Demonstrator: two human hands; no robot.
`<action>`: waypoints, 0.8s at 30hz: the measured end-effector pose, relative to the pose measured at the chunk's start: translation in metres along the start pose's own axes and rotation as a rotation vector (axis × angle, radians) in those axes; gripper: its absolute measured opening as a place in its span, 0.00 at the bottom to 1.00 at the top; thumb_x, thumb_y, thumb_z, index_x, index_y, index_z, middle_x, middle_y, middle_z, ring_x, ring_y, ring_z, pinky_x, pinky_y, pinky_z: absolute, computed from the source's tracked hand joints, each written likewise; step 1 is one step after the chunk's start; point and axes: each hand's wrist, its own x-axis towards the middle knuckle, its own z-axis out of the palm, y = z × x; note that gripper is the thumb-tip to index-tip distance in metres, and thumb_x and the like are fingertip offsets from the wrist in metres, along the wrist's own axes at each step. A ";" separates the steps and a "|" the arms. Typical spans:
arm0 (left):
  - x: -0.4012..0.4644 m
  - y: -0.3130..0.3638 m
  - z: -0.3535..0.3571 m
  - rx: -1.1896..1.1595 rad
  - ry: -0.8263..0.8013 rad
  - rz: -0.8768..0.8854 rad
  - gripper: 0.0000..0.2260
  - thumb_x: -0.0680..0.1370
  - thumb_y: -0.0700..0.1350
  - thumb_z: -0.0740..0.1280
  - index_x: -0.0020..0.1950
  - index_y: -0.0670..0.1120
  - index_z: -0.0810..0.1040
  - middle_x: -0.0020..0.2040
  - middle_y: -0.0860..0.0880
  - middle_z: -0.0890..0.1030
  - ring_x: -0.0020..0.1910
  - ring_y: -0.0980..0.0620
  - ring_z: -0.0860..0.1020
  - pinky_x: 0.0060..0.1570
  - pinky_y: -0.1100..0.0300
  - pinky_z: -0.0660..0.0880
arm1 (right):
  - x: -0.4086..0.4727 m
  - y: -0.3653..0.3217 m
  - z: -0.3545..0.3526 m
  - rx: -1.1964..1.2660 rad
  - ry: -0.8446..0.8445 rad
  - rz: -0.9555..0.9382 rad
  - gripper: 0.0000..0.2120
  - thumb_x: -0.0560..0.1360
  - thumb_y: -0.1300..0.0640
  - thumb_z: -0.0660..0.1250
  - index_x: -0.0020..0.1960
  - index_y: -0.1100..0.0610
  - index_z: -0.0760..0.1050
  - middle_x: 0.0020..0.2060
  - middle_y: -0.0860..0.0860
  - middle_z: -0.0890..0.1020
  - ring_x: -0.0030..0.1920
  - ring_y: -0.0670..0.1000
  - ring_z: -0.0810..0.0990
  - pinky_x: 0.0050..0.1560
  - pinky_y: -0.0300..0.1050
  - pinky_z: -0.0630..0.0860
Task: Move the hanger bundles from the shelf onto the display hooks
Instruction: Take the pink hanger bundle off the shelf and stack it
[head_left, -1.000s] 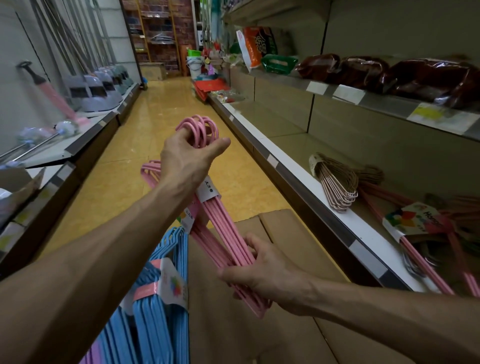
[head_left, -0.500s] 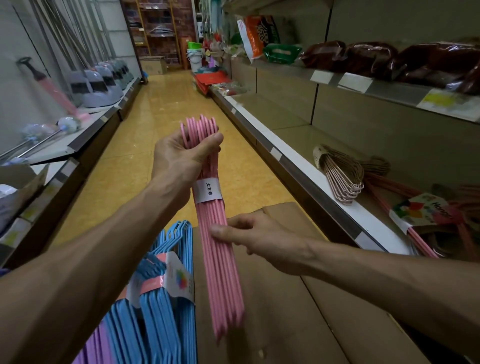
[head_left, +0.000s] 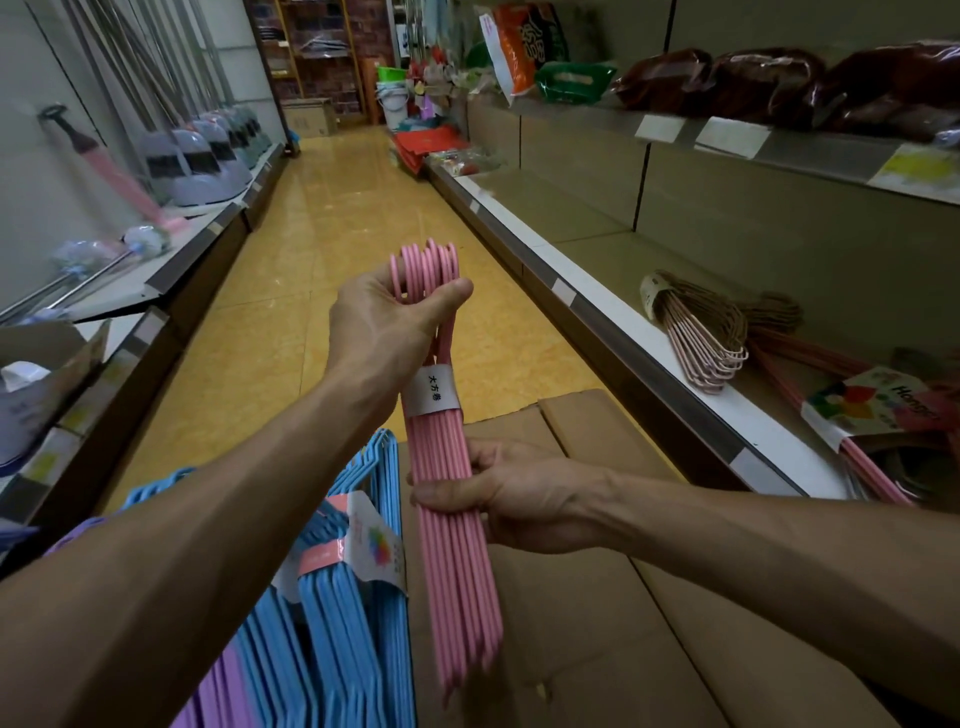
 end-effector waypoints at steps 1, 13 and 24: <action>-0.001 0.000 -0.004 0.046 -0.037 0.000 0.08 0.73 0.50 0.75 0.49 0.50 0.82 0.44 0.48 0.84 0.44 0.51 0.84 0.40 0.59 0.82 | 0.001 0.003 -0.001 -0.002 0.007 0.004 0.12 0.77 0.63 0.67 0.61 0.59 0.74 0.44 0.52 0.82 0.45 0.50 0.83 0.51 0.47 0.81; 0.008 -0.026 -0.050 0.668 -0.384 -0.104 0.36 0.71 0.61 0.72 0.75 0.51 0.65 0.72 0.46 0.72 0.60 0.51 0.74 0.50 0.62 0.71 | 0.024 0.065 -0.007 -0.066 0.110 0.089 0.11 0.77 0.64 0.68 0.59 0.57 0.75 0.46 0.51 0.81 0.43 0.46 0.83 0.46 0.43 0.79; 0.006 -0.074 -0.070 0.866 -0.568 0.009 0.32 0.69 0.58 0.75 0.71 0.49 0.73 0.66 0.47 0.78 0.57 0.50 0.80 0.54 0.59 0.77 | 0.062 0.127 0.012 -0.129 0.204 0.135 0.15 0.77 0.64 0.68 0.63 0.61 0.76 0.54 0.58 0.82 0.56 0.58 0.81 0.61 0.55 0.78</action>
